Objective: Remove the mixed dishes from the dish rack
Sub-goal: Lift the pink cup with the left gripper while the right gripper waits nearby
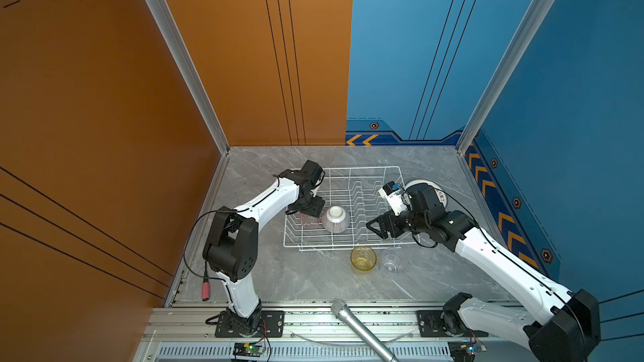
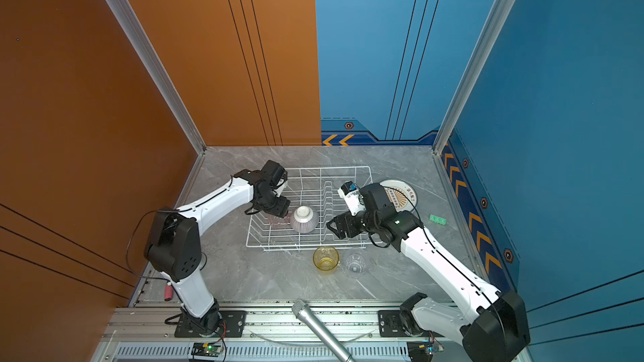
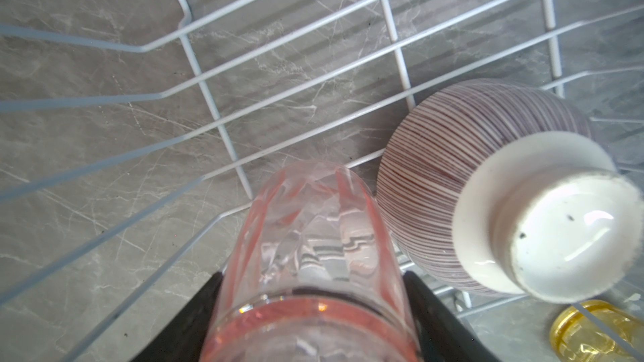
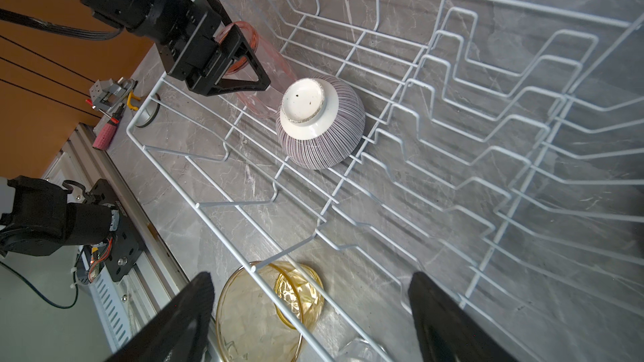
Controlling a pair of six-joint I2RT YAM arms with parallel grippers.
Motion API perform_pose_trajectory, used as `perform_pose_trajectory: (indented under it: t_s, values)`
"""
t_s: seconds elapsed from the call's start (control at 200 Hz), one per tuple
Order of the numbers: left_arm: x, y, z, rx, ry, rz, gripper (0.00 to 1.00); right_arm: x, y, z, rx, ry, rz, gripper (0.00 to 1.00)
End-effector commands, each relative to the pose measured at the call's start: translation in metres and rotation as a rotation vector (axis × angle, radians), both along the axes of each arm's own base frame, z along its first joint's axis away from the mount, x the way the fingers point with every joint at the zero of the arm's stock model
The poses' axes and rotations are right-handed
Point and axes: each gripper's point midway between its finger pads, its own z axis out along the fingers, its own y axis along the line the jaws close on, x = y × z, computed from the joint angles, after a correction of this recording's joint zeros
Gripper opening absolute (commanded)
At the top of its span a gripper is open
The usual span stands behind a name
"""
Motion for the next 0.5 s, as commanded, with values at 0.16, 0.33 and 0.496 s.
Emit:
perform_pose_trajectory:
  t_s: [0.16, 0.33, 0.496]
  values:
    - [-0.006, -0.005, 0.029, -0.047, -0.04, -0.03, 0.17, -0.002, -0.001, 0.003, 0.027, -0.001, -0.011, 0.86]
    - [-0.006, -0.009, 0.05, -0.086, -0.087, -0.043, 0.17, -0.001, 0.003, 0.004, 0.062, 0.004, -0.004, 0.86]
    - [-0.006, -0.013, 0.067, -0.139, -0.112, -0.052, 0.17, -0.003, 0.018, 0.012, 0.165, 0.026, 0.038, 0.86]
